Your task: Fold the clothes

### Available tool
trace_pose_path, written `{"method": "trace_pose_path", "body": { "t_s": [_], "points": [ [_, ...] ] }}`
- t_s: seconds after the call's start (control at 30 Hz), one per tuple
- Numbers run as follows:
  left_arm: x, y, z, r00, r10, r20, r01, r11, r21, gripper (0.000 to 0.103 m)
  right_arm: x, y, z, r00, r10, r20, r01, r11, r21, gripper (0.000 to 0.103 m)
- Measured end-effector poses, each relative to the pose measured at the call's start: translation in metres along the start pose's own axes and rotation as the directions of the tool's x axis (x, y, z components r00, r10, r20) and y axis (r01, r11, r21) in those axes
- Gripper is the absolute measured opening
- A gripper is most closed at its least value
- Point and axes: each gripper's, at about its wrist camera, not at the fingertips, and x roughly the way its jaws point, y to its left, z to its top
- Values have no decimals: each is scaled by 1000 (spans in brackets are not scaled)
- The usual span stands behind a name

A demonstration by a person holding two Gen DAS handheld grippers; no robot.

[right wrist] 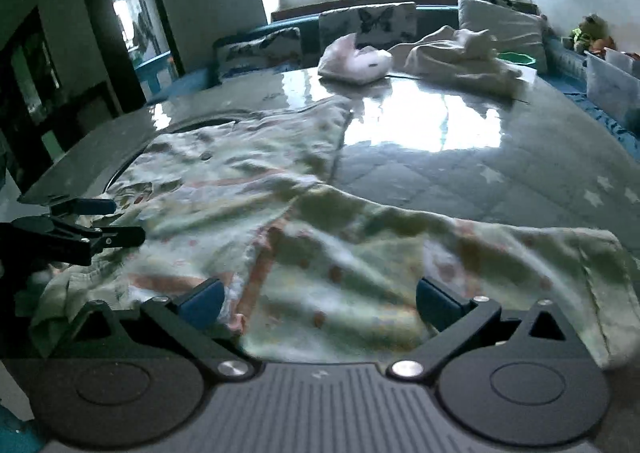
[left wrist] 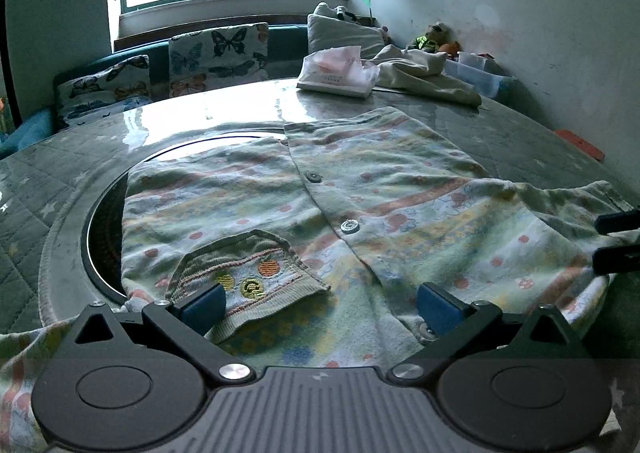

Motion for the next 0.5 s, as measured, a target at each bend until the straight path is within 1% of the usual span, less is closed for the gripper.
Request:
{"method": "trace_pose_path", "body": {
  "t_s": [0.1, 0.23, 0.3, 0.4, 0.5],
  "points": [
    [0, 0, 0, 1000, 0, 1, 0, 1000, 0, 103, -8, -14, -3, 999, -40, 16, 40, 999, 30, 103],
    [0, 0, -1, 1000, 0, 3, 0, 1000, 0, 103, -16, -37, -7, 991, -129, 25, 127, 990, 58, 103],
    [0, 1, -1, 1000, -1, 3, 1, 1000, 0, 103, -19, -49, -8, 984, -177, 20, 176, 982, 64, 103],
    [1, 1, -1, 1000, -1, 4, 1, 1000, 0, 103, -21, -65, -8, 965, -263, 8, 262, 963, 66, 103],
    [0, 2, -1, 1000, -3, 4, 3, 1000, 1, 103, -21, -71, -7, 958, -287, 0, 286, 956, 63, 103]
  ]
}}
